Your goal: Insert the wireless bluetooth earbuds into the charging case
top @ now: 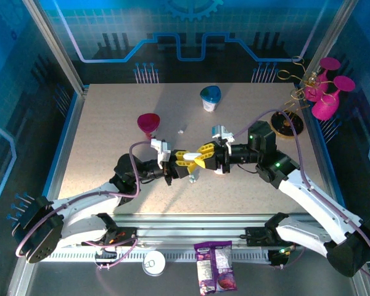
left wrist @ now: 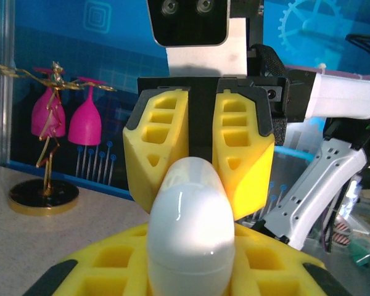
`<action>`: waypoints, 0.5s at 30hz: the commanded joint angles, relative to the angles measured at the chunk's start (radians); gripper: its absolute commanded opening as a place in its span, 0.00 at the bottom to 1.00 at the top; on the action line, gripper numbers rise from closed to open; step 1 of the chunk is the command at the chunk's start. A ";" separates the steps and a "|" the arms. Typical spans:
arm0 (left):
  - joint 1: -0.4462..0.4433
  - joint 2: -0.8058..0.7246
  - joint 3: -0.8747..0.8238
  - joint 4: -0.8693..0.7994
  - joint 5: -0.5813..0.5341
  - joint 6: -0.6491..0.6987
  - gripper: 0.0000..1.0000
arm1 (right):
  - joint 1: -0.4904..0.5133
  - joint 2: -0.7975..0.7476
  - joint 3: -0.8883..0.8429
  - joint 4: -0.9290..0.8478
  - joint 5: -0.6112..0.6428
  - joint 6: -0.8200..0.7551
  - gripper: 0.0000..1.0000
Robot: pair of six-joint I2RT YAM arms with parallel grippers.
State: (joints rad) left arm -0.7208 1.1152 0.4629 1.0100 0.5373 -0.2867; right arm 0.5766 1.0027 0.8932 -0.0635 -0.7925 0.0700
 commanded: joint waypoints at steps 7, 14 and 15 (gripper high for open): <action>0.005 0.011 0.027 0.045 0.029 0.014 0.04 | -0.004 -0.020 -0.003 -0.041 0.063 -0.040 0.47; 0.006 -0.001 0.027 0.029 0.068 0.034 0.03 | -0.026 -0.034 -0.002 -0.019 0.201 -0.005 0.53; 0.006 -0.001 0.026 0.022 0.072 0.044 0.03 | -0.032 -0.036 -0.005 -0.009 0.203 0.004 0.54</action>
State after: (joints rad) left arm -0.7151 1.1259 0.4629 1.0134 0.5499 -0.2821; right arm 0.5739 0.9848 0.8932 -0.0891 -0.6788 0.0528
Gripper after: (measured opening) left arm 0.235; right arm 0.533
